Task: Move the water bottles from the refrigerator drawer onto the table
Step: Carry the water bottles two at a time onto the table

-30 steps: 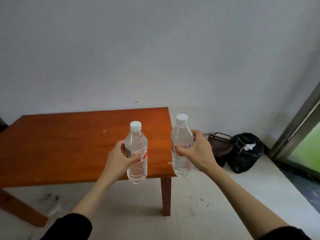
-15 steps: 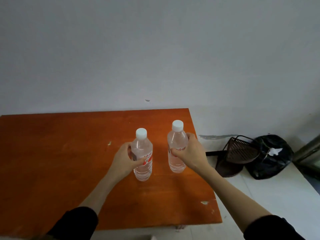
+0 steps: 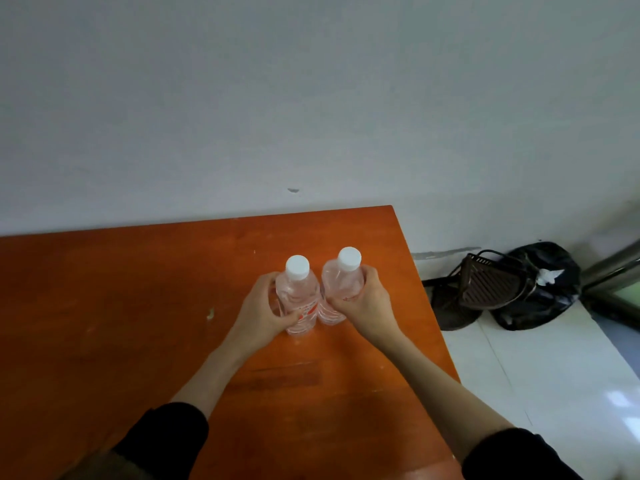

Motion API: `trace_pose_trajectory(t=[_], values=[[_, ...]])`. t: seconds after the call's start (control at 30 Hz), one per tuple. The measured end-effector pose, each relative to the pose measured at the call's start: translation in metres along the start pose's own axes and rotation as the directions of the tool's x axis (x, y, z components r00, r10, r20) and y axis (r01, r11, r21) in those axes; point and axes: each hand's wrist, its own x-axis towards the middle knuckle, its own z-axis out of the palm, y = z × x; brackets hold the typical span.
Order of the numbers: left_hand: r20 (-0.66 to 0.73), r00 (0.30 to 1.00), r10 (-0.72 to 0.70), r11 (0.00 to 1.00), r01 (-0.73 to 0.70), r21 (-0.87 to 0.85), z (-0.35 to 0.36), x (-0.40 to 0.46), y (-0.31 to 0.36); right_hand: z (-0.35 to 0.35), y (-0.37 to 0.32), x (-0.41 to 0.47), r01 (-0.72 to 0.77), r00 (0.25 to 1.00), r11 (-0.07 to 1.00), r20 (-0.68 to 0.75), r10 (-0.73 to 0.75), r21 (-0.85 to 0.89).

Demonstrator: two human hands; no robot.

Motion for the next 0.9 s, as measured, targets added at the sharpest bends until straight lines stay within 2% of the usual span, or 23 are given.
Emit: trace_pose_trajectory(t=[0.27, 0.4, 0.47, 0.53, 0.63, 0.7, 0.83, 0.9], values=[[0.120, 0.992, -0.037, 0.992, 0.051, -0.115, -0.005, 0.000, -0.009, 0.005, -0.004, 0.001, 0.035, 0.993, 0.998, 0.110, -0.040, 0.043], [0.159, 0.987, -0.029, 0.997, 0.041, -0.070, -0.010, -0.002, -0.002, 0.000, -0.009, -0.002, 0.062, 0.984, 0.997, 0.164, -0.068, 0.038], [0.162, 0.987, 0.001, 0.999, 0.008, -0.053, -0.015, -0.003, 0.008, -0.008, -0.014, -0.005, 0.089, 0.978, 0.995, 0.187, -0.094, 0.035], [0.101, 0.994, 0.053, 0.997, -0.047, -0.058, -0.023, -0.007, 0.023, -0.021, -0.020, -0.011, 0.087, 0.979, 0.996, 0.187, -0.086, 0.007], [-0.063, 0.981, 0.183, 0.981, -0.186, -0.053, -0.036, -0.020, 0.058, -0.051, -0.025, -0.025, 0.101, 0.988, 0.990, 0.126, -0.088, -0.100], [-0.092, 0.954, 0.286, 0.958, -0.284, 0.037, -0.037, -0.026, 0.087, -0.079, -0.024, -0.041, 0.149, 0.989, 0.974, 0.052, -0.142, -0.169], [0.044, 0.880, 0.473, 0.845, -0.467, 0.260, -0.005, -0.046, 0.145, -0.152, -0.012, -0.099, 0.174, 0.966, 0.927, -0.128, -0.227, -0.334], [0.133, 0.808, 0.575, 0.751, -0.585, 0.307, 0.025, -0.064, 0.173, -0.192, 0.002, -0.142, 0.132, 0.943, 0.883, -0.216, -0.252, -0.450]])
